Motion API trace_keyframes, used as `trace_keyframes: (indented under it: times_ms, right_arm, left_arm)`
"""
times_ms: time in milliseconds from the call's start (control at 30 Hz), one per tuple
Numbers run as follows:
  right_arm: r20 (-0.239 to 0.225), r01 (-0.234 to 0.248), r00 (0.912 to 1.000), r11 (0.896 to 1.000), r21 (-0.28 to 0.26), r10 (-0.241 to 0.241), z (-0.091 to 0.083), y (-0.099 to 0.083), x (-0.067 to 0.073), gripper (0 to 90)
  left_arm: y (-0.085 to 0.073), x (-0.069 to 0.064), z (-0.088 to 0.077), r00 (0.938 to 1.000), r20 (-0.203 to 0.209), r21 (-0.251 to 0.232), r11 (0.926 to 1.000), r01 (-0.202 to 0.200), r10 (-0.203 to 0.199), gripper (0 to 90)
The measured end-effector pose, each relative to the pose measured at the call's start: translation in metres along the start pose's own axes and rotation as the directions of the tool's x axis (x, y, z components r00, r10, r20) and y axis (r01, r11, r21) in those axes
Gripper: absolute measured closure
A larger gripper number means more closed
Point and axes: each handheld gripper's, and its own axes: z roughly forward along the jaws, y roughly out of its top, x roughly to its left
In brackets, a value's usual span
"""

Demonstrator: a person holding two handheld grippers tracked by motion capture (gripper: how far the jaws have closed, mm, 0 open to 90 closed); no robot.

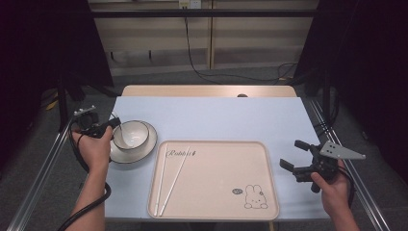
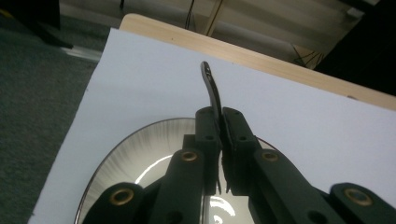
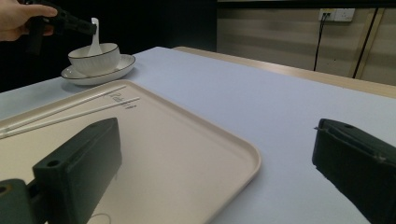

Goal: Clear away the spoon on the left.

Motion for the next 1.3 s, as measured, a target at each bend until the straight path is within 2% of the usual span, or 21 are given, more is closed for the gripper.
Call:
trace_keyframes:
  times_ms: [67,300,767,967,1100,1167,1267,1300]
  right_arm:
    - [0.000,0.001,1.0000,1.000,0.001,-0.001,0.000,0.000,0.000,0.8]
    - [0.000,0.002,1.0000,1.000,-0.003,-0.002,0.000,0.000,0.000,0.8]
    - [-0.008,0.002,1.0000,1.000,-0.006,-0.002,0.000,0.001,0.000,0.8]
    - [-0.010,0.006,0.9999,1.000,-0.006,-0.006,0.000,0.001,0.000,0.8]
    - [-0.008,0.007,0.9999,1.000,-0.008,-0.007,0.000,0.001,0.000,0.8]
    - [-0.009,0.005,0.9999,1.000,-0.007,-0.005,0.000,0.001,0.000,0.8]
    - [-0.008,0.007,0.9999,1.000,-0.007,-0.007,0.000,0.001,0.000,0.8]
    - [-0.007,0.002,1.0000,1.000,-0.010,-0.002,0.000,0.001,0.000,0.8]
  left_arm:
    - [-0.001,-0.001,0.000,0.9999,0.010,-0.004,0.9999,0.012,-0.012,86.3]
    - [-0.002,-0.004,0.000,0.9997,0.025,-0.014,0.9999,0.001,-0.001,86.4]
    - [0.016,-0.011,-0.021,0.9984,0.054,-0.045,0.9989,-0.012,0.015,86.6]
    - [0.026,-0.019,-0.031,0.9959,0.091,-0.051,0.9987,0.000,0.005,86.6]
    - [0.032,-0.030,-0.036,0.9904,0.138,-0.045,0.9990,-0.001,0.007,86.6]
    - [0.033,-0.033,-0.037,0.9892,0.147,-0.042,0.9991,-0.001,0.007,86.6]
    - [0.031,-0.043,-0.037,0.9827,0.183,-0.030,0.9994,-0.019,0.024,86.6]
    - [0.030,-0.048,-0.036,0.9773,0.210,-0.018,0.9996,-0.023,0.026,86.6]
